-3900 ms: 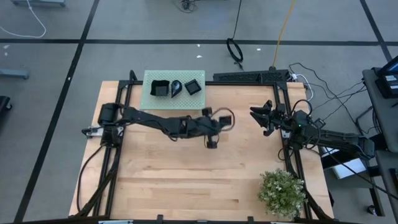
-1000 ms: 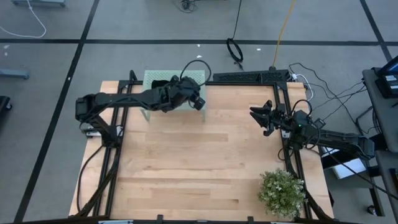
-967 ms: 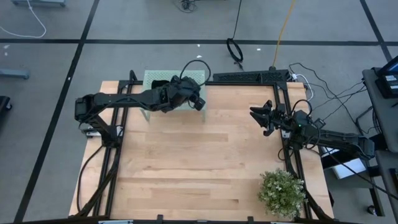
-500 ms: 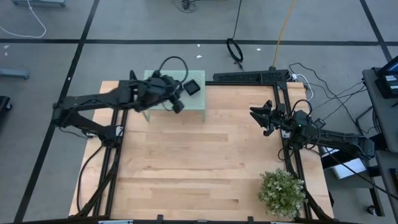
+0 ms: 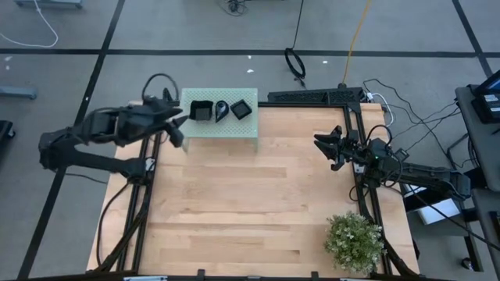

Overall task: Pick & Place Mini shaped plates
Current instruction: Return to Home Position

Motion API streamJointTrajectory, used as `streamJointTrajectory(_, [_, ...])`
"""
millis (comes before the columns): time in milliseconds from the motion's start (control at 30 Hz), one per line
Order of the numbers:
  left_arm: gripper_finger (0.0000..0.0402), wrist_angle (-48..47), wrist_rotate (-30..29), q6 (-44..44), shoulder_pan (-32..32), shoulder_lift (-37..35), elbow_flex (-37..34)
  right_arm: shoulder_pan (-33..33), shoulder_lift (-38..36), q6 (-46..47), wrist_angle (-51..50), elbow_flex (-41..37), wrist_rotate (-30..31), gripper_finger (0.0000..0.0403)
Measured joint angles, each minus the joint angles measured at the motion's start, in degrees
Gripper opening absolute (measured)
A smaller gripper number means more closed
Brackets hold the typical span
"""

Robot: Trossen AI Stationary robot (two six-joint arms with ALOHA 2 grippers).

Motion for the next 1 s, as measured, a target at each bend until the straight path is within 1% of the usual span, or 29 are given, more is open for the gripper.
streamJointTrajectory(100, [0.0145,4.03,-0.77,-3.2,-0.66,-5.68,-7.0,-0.02,0.0,0.0,0.0,-0.01,0.0,0.0126])
streamJointTrajectory(167, [0.015,8.73,-0.64,-4.04,-1.29,-9.34,-12.38,0.0,0.0,0.02,0.0,-0.01,0.0,0.0126])
streamJointTrajectory(333, [0.0164,20.27,-0.55,-4.11,-2.52,-16.67,-25.15,0.0,0.0,0.0,0.0,-0.01,0.0,0.0126])
streamJointTrajectory(467, [0.0171,28.64,-0.79,-2.69,-2.73,-21.25,-33.32,-0.02,0.0,0.0,-0.02,0.01,0.0,0.0126])
streamJointTrajectory(667, [0.0173,34.76,-0.38,-2.61,-2.76,-25.3,-40.94,0.0,0.0,0.0,0.0,0.01,0.0,0.0126])
streamJointTrajectory(867, [0.0173,38.21,1.04,-5.62,-2.75,-27.08,-46.39,-0.02,0.0,0.02,0.0,-0.01,0.0,0.0126])
streamJointTrajectory(933, [0.0173,43.0,1.02,-5.56,-2.73,-27.15,-48.87,-0.02,0.01,0.01,-0.02,-0.01,0.0,0.0126])
streamJointTrajectory(1000, [0.0173,49.45,0.9,-3.32,-2.73,-27.18,-52.02,-0.01,0.0,0.0,0.0,-0.01,0.0,0.0126])
